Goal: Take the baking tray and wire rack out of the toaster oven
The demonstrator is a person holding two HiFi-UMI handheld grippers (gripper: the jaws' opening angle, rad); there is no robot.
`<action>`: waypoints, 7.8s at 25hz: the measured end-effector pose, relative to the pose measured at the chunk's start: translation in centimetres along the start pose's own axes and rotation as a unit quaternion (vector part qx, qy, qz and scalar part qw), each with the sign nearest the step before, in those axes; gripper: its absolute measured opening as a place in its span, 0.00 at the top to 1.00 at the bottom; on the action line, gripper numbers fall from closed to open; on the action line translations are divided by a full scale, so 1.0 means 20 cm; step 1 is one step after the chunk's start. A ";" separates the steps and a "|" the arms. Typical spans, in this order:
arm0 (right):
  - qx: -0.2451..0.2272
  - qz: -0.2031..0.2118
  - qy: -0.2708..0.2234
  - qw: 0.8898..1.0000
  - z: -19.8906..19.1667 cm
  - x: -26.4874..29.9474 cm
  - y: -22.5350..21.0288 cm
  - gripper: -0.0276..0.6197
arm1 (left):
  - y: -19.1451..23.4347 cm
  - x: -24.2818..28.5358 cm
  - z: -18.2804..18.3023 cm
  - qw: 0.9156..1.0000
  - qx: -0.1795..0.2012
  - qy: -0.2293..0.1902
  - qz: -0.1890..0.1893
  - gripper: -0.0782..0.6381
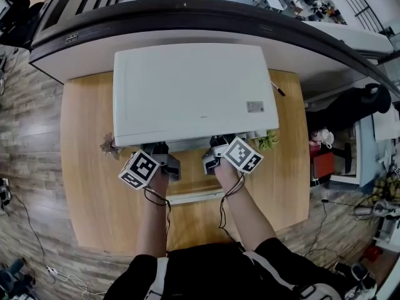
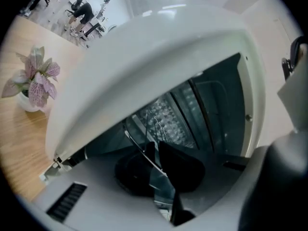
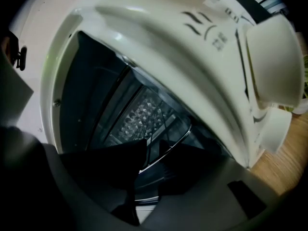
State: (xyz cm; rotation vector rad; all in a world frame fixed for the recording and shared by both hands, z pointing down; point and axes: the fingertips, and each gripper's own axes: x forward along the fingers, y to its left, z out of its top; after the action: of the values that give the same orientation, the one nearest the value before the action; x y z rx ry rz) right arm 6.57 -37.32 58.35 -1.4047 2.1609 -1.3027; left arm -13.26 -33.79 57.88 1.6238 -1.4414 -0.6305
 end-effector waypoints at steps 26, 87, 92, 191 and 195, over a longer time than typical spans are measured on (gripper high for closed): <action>0.010 0.000 0.031 0.999 -0.16 -0.32 0.01 0.84 | -0.03 -0.32 -0.17 1.000 0.000 0.023 0.013 0.82; -0.045 0.094 0.075 0.992 -0.53 -1.10 0.12 0.84 | -0.15 -1.25 -0.51 0.996 0.081 -0.010 0.017 0.81; -0.048 0.120 0.095 0.987 -0.62 -1.12 0.22 0.84 | -0.14 -1.40 -0.46 0.995 0.079 -0.038 0.037 0.81; -0.115 0.039 0.519 0.846 -2.28 -0.92 0.67 0.42 | 1.11 -2.55 -0.21 0.911 -0.180 -0.053 0.368 0.61; -0.131 0.032 0.530 0.837 -2.28 -0.96 0.65 0.42 | 1.10 -2.57 -0.24 0.908 -0.185 -0.041 0.374 0.60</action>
State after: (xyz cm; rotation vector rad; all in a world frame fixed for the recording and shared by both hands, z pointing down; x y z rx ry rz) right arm -19.89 5.07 69.36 -0.6485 3.0994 -2.1522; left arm -31.74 17.60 70.42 0.6663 -1.7261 -0.4749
